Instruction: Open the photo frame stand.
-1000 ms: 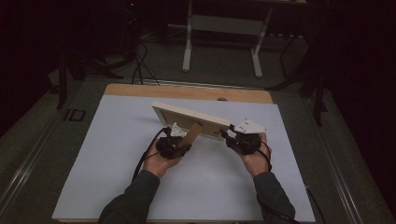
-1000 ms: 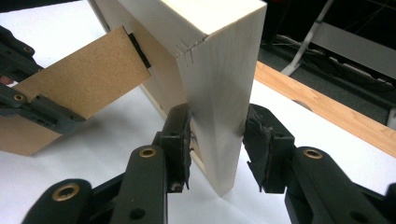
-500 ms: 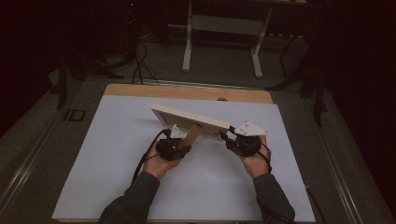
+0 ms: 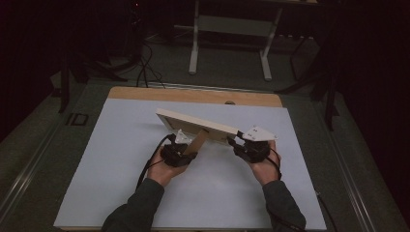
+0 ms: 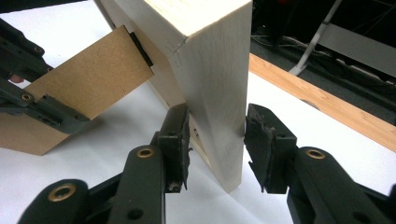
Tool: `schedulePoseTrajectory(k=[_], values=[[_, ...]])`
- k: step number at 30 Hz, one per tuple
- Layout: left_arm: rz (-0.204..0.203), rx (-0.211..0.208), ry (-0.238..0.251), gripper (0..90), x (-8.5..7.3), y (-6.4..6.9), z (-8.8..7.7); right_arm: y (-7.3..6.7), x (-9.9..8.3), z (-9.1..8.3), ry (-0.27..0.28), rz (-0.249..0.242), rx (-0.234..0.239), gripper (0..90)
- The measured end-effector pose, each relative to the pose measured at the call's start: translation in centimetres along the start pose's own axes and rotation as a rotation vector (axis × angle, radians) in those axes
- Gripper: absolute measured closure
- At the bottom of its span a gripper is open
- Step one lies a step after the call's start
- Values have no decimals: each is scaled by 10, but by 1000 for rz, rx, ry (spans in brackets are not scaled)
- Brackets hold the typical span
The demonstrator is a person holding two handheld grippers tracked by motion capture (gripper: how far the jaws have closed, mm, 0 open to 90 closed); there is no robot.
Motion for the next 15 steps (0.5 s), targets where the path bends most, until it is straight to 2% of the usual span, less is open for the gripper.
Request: schedulePoseTrajectory(k=[5,15], values=[[-6,-4,9,702,1,-2,-3,0,0,1,-2,-7,2,596],[-43,-28,34,638,2,-10,-11,0,-6,7,-48,4,22,564]])
Point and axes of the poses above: each handheld gripper's, and its own axes: z roughly forward along the jaws, x roughly out of its top, y roughly to its right, the point moved 4 cm from there along z, roughly forward along the jaws, and after that the axes turned 15 degrees about -z, right-handed, at the moved point
